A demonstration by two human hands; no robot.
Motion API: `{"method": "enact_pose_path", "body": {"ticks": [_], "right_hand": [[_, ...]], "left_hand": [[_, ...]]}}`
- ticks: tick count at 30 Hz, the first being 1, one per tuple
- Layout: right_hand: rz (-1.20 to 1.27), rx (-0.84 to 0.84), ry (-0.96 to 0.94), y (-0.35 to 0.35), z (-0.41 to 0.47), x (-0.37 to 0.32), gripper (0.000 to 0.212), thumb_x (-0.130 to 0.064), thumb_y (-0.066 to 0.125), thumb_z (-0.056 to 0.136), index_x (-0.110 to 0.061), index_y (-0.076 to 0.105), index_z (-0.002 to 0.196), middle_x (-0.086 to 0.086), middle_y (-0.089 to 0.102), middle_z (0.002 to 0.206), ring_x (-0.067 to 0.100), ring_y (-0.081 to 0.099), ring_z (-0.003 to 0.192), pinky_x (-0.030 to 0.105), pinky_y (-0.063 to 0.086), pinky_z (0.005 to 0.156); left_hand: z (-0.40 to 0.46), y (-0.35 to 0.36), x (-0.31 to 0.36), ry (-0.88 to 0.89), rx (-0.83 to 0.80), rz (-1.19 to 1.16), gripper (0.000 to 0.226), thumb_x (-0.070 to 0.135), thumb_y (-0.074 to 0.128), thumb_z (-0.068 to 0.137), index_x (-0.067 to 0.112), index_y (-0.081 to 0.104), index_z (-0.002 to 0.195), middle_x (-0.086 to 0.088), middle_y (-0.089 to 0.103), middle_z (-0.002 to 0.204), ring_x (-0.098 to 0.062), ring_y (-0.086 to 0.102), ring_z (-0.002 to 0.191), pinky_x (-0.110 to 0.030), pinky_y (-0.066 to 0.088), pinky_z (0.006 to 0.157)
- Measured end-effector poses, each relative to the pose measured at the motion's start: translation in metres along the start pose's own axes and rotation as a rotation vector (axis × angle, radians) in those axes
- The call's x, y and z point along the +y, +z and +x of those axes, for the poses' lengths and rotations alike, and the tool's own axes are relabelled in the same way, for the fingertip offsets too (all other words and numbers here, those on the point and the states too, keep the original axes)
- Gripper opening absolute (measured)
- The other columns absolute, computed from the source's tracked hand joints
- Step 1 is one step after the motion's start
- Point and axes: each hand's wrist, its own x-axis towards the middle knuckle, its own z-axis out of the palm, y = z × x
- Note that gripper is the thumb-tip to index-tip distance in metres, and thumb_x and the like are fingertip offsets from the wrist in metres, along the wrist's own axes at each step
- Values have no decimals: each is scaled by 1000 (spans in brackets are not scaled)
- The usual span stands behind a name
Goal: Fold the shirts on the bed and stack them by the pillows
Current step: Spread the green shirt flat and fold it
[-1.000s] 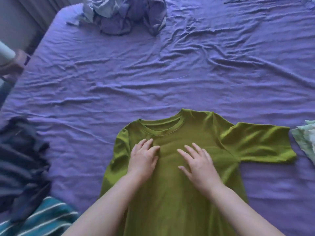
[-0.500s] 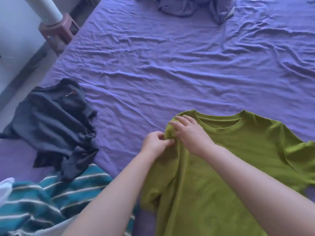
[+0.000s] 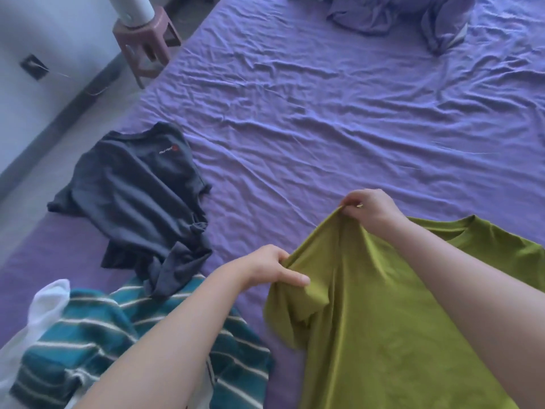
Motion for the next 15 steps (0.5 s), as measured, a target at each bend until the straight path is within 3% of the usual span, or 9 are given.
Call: {"method": "enact_pose_path", "body": {"ticks": [6,9,12,15], "right_hand": [[66,54,104,18,0,-1,13,-21,62,87,-22,68,98,6,67,106,27,56,105,42,42,94],[4,91,96,24,1,-5,17,-20,58,89,-19,66,104,9,66,109,29,55,107,40,41,93],[-81,119,98,28,-1,-7,18,-23,53,92,-20,62,107,11,66,110,31,55,108,38,36,88],[-128,135,104,32,-3,-10,19,-24,50,94,-19,60,109,14,66,109,33,55,107,38,35,87]], "left_hand": [[-27,-50,-1,101,91,-74,14,21,81,71,17,70,77,6,69,75,-7,63,70,-18,50,62],[-31,-70,5,100,131,189,26,26,82,69,14,60,77,5,58,69,-9,53,63,-22,44,60],[-35,-85,3,-7,148,481,29,38,82,66,19,62,75,10,58,62,-6,54,55,-21,45,53],[-40,-97,-4,-93,173,464,26,37,82,67,19,62,65,11,57,54,-4,53,48,-21,45,48]]}}
